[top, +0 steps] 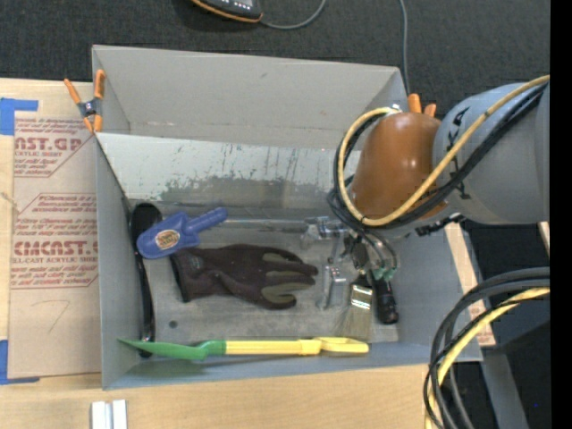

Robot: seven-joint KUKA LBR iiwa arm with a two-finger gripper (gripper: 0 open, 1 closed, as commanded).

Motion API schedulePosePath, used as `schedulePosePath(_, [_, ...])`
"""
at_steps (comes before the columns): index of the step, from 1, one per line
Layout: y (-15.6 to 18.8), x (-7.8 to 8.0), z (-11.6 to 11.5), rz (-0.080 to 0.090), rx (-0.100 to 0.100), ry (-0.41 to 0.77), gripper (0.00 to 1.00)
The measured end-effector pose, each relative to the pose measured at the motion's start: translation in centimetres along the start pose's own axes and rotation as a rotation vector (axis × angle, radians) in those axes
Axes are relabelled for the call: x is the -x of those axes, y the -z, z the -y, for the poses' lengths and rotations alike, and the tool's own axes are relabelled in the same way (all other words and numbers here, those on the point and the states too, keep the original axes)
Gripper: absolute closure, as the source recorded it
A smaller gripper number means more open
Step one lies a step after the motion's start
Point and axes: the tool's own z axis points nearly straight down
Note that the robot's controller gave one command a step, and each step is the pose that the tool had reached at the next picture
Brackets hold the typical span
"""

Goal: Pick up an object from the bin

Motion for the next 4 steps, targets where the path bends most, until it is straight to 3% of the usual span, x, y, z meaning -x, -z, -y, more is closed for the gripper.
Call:
schedulePosePath(1, [-1.7, -1.0, 0.3, -0.007, 0.000, -0.009, 1.00])
schedulePosePath(2, [-1.8, -1.0, 0.3, -0.007, 0.000, -0.009, 1.00])
schedulePosePath(3, [-5.7, -0.2, -6.6, -0.005, 0.001, 0.012, 1.00])
schedulePosePath(4, [-5.2, -0.1, -6.9, -0.002, -0.004, 0.011, 1.00])
